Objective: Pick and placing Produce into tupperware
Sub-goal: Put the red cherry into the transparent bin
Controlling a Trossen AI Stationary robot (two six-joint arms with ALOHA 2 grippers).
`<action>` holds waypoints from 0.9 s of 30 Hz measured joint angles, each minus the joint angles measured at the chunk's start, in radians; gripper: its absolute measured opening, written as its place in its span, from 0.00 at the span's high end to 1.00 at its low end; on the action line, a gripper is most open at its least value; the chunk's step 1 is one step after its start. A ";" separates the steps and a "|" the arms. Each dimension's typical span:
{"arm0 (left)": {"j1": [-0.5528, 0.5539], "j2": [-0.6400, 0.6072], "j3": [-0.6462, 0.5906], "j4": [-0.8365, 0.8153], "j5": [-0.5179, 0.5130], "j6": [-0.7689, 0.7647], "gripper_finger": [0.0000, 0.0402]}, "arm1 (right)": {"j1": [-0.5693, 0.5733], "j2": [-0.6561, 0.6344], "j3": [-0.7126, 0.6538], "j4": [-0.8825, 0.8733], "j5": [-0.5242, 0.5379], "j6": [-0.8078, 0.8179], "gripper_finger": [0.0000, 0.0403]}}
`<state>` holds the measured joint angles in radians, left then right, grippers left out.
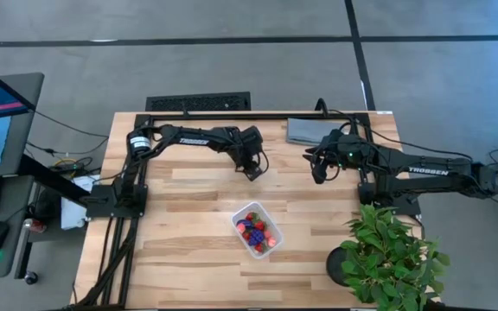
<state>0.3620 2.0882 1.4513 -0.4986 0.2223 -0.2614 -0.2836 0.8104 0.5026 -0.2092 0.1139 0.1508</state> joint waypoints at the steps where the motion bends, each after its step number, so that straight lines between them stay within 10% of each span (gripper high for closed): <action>1: 0.000 -0.012 0.000 0.002 0.011 0.013 0.73 | 0.000 0.000 0.000 0.000 0.000 0.000 0.70; 27: -0.039 -0.349 0.002 -0.175 0.270 0.442 0.72 | 0.000 0.000 0.000 0.005 0.047 0.026 0.70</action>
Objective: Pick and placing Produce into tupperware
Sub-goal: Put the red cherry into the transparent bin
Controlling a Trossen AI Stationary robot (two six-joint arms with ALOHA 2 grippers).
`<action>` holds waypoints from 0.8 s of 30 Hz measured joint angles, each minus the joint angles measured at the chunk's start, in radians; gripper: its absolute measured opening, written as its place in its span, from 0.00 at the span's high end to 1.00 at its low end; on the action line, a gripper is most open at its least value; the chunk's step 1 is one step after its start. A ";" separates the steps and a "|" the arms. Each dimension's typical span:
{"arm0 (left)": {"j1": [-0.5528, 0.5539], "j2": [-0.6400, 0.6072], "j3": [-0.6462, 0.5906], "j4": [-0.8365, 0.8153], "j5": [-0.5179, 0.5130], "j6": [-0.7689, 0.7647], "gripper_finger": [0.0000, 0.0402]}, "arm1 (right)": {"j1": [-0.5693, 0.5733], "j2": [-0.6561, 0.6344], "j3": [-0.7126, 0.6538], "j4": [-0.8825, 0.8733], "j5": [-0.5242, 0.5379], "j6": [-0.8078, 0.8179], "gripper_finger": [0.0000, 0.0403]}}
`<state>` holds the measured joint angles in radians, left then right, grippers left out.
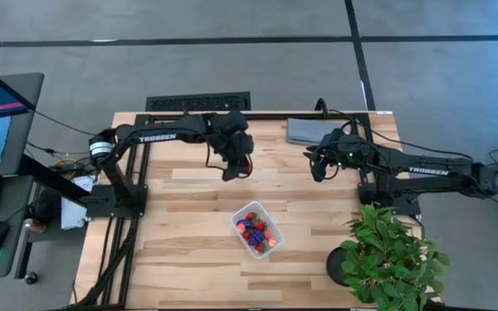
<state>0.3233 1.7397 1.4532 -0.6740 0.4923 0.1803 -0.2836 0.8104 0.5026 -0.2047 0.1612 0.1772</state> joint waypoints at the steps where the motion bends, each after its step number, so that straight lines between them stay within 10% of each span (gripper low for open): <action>1: -0.007 -0.003 0.000 -0.007 0.017 0.013 0.72 | 0.000 0.000 0.000 0.000 0.000 0.000 0.70; 11: -0.094 -0.006 0.000 -0.022 0.112 0.066 0.72 | 0.000 0.000 0.000 -0.005 0.024 -0.028 0.70; 24: -0.249 -0.003 -0.132 0.269 -0.046 -0.211 0.72 | 0.000 0.001 0.000 -0.054 0.023 -0.136 0.70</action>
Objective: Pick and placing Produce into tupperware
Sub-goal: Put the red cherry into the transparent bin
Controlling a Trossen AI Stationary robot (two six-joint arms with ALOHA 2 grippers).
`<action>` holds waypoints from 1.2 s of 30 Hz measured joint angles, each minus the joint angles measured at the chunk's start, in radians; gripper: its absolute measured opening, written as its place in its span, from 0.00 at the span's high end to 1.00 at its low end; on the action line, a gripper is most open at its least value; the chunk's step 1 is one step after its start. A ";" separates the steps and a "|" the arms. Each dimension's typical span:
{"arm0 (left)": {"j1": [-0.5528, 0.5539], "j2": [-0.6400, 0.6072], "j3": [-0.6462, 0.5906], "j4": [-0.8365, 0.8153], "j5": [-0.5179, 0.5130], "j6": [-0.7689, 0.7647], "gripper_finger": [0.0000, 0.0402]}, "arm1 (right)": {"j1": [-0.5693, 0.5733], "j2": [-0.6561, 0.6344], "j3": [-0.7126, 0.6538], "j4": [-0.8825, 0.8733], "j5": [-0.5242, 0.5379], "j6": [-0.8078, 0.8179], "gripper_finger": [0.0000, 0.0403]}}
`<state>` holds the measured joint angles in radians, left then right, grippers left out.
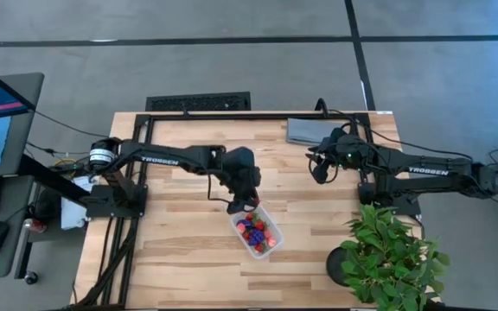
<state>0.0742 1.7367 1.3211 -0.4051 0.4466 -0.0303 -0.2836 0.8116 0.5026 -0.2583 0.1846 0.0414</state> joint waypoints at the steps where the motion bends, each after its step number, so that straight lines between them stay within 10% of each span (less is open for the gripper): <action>1: -0.012 0.000 -0.006 0.012 -0.010 -0.017 0.72 | 0.000 0.000 0.000 -0.009 0.000 -0.009 0.70; 13: -0.123 0.017 -0.067 0.074 -0.186 -0.150 0.72 | 0.000 0.000 0.000 -0.030 -0.004 -0.070 0.70; 36: -0.152 0.106 -0.063 0.071 -0.163 -0.201 0.62 | 0.002 -0.001 0.000 -0.056 -0.056 -0.042 0.70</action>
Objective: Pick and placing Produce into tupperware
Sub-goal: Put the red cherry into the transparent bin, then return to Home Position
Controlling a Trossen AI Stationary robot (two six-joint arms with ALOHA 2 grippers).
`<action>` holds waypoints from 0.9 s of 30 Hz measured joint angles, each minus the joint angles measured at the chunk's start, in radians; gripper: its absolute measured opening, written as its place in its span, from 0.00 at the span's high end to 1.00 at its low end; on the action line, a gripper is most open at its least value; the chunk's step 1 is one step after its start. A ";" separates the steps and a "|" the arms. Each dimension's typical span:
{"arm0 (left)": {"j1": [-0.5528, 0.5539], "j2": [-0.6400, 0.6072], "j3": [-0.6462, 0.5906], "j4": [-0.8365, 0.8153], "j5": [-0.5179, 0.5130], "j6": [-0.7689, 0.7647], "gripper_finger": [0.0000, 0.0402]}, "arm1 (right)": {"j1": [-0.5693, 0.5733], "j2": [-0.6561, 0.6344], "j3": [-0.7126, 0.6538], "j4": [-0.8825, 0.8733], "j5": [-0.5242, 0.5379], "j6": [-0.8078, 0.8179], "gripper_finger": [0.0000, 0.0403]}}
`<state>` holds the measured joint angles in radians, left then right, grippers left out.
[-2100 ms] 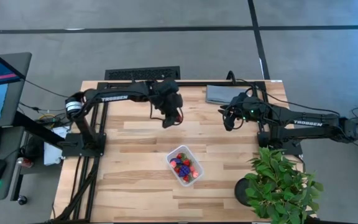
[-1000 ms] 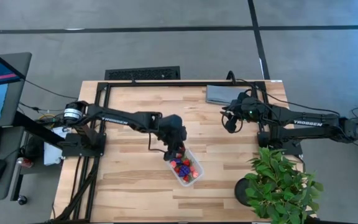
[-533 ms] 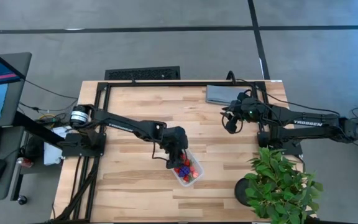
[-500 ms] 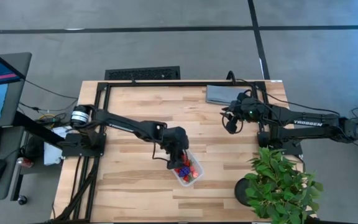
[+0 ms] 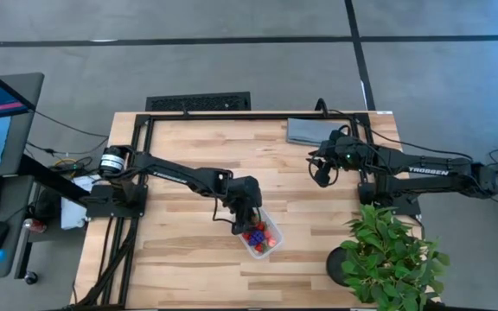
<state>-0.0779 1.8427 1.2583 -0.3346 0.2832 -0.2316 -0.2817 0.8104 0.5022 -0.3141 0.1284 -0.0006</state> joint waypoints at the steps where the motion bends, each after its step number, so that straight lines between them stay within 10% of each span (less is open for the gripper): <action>1: 0.000 0.000 0.000 0.001 0.000 -0.001 0.60 | 0.000 0.000 0.000 0.000 0.000 0.000 0.70; 21: 0.070 -0.001 0.264 -0.565 0.014 -0.017 0.54 | -0.002 0.001 0.000 0.000 0.003 -0.008 0.70; 27: 0.074 -0.001 0.442 -0.738 -0.143 0.057 0.54 | -0.002 0.001 0.000 0.009 0.003 0.047 0.70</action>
<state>-0.0042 1.8416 1.7007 -1.0722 0.1399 -0.1747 -0.2840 0.8116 0.5022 -0.3054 0.1318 0.0460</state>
